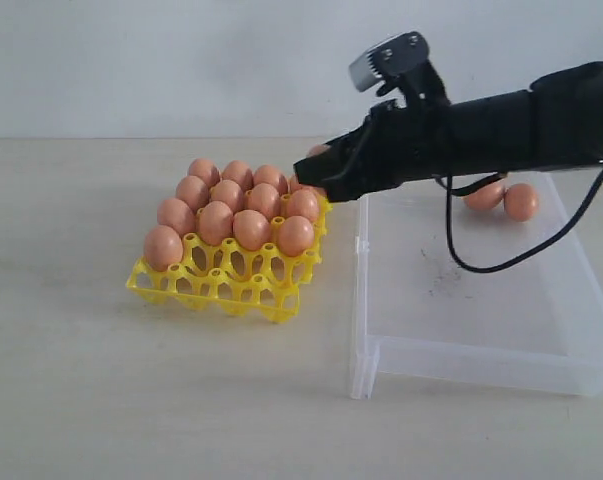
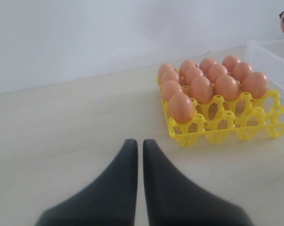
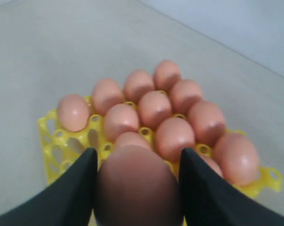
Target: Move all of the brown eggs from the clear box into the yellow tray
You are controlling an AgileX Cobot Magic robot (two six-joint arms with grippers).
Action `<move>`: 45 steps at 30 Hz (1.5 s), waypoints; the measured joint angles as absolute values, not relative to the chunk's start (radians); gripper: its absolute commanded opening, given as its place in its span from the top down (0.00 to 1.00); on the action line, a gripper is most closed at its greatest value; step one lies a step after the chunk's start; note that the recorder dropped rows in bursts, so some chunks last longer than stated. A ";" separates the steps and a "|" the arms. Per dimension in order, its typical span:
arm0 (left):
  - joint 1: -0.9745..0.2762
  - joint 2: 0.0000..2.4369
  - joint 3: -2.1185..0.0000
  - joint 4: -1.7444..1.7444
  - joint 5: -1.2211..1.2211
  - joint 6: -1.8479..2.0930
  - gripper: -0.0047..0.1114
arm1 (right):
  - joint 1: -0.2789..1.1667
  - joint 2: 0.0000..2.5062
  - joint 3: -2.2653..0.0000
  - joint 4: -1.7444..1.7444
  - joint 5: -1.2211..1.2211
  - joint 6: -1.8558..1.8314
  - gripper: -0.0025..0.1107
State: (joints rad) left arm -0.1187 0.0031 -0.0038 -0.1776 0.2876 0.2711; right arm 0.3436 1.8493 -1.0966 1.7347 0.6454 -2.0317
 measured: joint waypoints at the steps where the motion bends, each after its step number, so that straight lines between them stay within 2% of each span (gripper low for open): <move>1: -0.119 0.003 -0.004 -0.178 0.288 0.271 0.93 | 0.364 1.849 -1.097 1.735 0.645 -2.057 0.98; 8: -0.119 0.003 -0.004 -0.178 0.288 0.271 0.93 | 0.504 1.855 -1.127 1.735 0.597 -2.119 0.98; 11: -0.119 0.003 -0.004 -0.178 0.288 0.271 0.93 | 0.547 1.859 -1.160 1.735 0.504 -2.112 0.98; 16: -0.119 0.003 -0.004 -0.178 0.288 0.271 0.93 | 0.589 1.843 -1.192 1.735 0.140 -2.115 0.98; 23: -0.119 0.003 -0.004 -0.178 0.288 0.271 0.93 | 0.591 1.769 -1.193 1.727 -0.511 -2.122 0.98; 34: -0.119 0.003 -0.004 -0.178 0.288 0.271 0.93 | 0.591 1.757 -1.193 1.505 -0.975 -2.125 0.98; 39: -0.119 0.003 -0.004 -0.178 0.288 0.271 0.93 | 0.589 1.744 -1.194 1.521 -0.981 -2.125 0.98; 45: -0.119 0.003 -0.004 -0.178 0.288 0.271 0.93 | 0.595 1.734 -1.189 1.730 -0.596 -2.105 0.98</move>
